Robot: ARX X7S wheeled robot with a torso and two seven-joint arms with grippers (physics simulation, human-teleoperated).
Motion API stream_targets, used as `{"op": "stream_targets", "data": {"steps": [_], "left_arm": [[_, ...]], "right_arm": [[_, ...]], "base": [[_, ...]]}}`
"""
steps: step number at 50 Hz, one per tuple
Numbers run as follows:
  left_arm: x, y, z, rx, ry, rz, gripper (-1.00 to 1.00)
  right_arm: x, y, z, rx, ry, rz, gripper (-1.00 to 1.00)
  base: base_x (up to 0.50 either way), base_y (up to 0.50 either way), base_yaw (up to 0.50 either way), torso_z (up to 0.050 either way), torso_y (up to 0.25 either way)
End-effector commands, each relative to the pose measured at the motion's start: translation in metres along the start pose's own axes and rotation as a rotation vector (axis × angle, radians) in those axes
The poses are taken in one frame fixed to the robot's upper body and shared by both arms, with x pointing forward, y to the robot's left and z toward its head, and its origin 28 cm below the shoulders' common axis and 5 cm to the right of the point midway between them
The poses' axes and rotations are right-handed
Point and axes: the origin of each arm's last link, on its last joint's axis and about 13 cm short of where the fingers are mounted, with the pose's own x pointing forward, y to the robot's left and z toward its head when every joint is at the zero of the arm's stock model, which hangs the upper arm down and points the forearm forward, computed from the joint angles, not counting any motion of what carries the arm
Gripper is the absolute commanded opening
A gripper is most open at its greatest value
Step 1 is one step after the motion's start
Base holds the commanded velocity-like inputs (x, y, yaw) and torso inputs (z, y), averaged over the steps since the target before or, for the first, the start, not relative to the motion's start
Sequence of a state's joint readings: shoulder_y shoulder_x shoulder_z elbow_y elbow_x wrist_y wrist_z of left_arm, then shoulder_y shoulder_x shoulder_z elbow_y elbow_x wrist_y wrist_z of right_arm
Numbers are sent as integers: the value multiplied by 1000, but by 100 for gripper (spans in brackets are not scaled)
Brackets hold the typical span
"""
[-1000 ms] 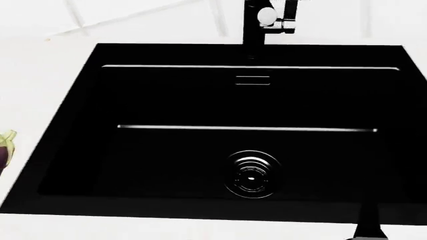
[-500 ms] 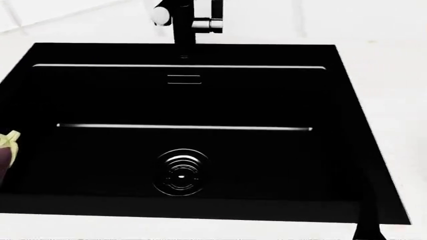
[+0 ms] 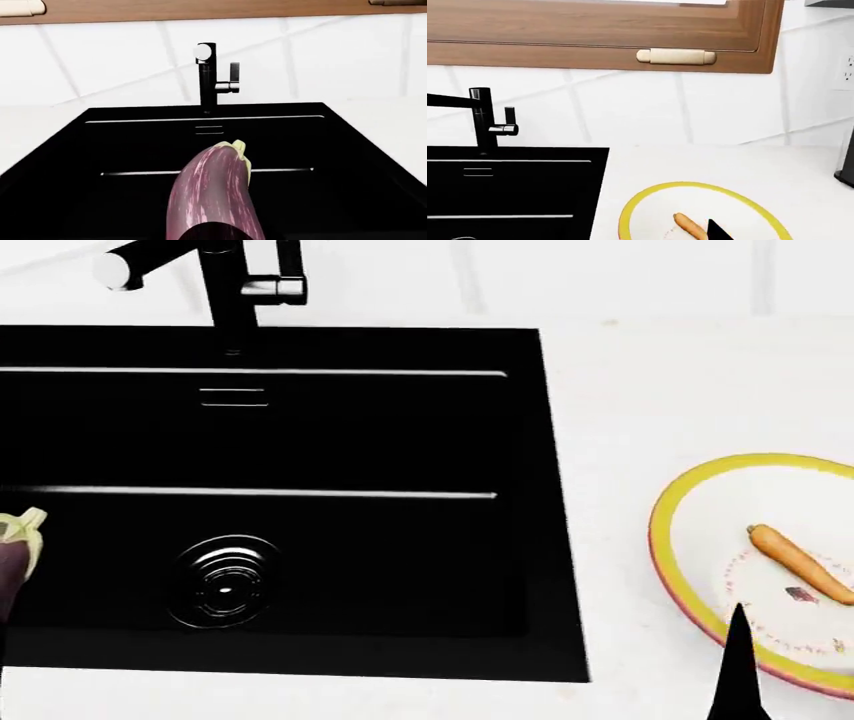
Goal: There is a mixed pile of frozen fruits and vegetables on the counter. Locate all the frozen vegetables and place the items in a bowl on the counter. Take all the frozen fruits and defrost them in a running sink.
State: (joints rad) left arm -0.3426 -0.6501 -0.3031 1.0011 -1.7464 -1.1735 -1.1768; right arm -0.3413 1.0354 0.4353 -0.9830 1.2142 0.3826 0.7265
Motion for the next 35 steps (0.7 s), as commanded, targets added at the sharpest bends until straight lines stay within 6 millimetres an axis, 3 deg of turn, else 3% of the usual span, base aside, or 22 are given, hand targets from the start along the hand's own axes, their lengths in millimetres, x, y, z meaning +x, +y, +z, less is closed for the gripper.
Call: {"op": "stream_targets", "data": {"steps": [1,12,35], "left_arm": [[2,-1,3,-46,-28,-4,-100],[2,1,3,-48,-30,-1,-100],[1,1,2,-44,-44,-5,-100]], "right_arm": [[-1,-2,0,-9,-27,-12,100],[-1,-1,0,-15,-32,-14,100],[-1,1,-1,5,-35,0,100]], "base": [[0,-500,0,0,0],[100,-500,0,0,0],[315,-463,0,0,0]]}}
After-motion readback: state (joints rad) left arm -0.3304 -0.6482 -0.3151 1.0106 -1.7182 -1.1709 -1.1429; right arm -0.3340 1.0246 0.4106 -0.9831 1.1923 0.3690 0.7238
